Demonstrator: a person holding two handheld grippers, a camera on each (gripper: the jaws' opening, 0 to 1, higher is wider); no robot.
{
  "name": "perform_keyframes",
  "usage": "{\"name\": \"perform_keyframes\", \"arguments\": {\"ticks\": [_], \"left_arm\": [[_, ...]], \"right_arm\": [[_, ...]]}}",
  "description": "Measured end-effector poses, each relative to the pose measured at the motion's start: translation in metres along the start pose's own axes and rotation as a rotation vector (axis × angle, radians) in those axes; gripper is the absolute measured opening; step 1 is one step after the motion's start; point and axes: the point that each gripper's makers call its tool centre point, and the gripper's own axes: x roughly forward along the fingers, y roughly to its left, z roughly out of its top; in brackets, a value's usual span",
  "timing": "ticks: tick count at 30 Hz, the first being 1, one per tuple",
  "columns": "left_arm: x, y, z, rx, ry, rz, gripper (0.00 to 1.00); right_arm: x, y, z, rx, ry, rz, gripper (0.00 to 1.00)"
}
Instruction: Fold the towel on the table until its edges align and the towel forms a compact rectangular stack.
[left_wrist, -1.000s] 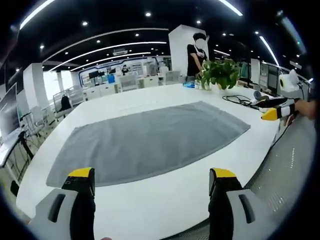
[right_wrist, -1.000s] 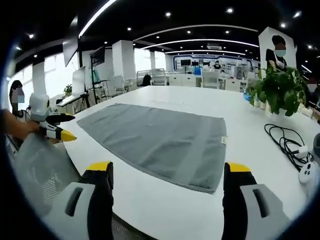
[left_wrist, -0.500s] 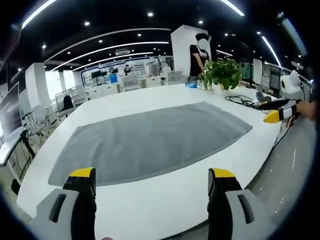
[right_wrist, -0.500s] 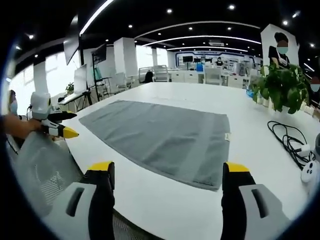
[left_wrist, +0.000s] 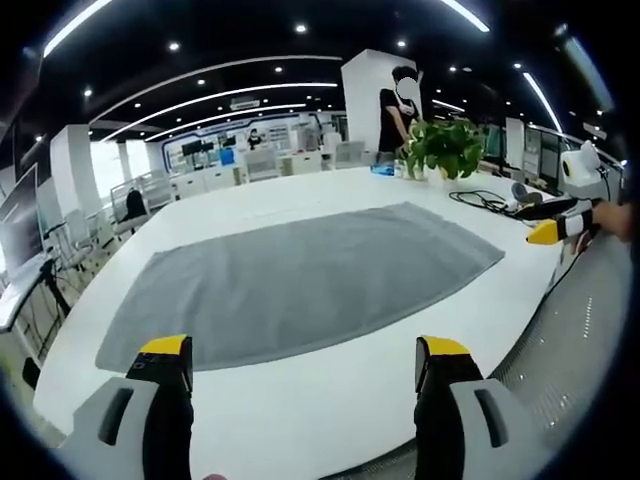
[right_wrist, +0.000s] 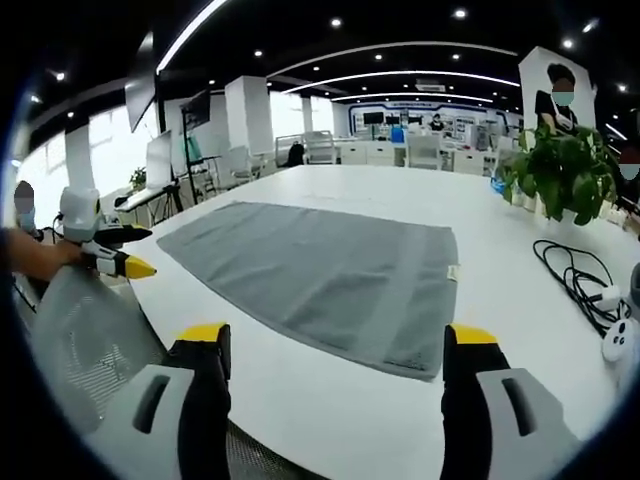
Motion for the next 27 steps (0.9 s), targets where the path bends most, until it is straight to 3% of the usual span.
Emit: {"name": "perform_keyframes", "arguments": {"ticks": [21,25,27], "left_arm": [[0.0,-0.001,-0.004,0.006,0.025,-0.003,0.95],[0.001,-0.003,0.002,0.025,0.016,-0.009,0.97],[-0.001,-0.004,0.013,0.051,-0.013,-0.003,0.97]], "right_arm": [[-0.001,-0.001,-0.003,0.01,0.013,-0.004,0.87],[-0.002,0.0,0.0,0.0,0.004,0.003,0.86],[-0.003,0.001,0.004,-0.019,-0.008,0.007,0.86]]}}
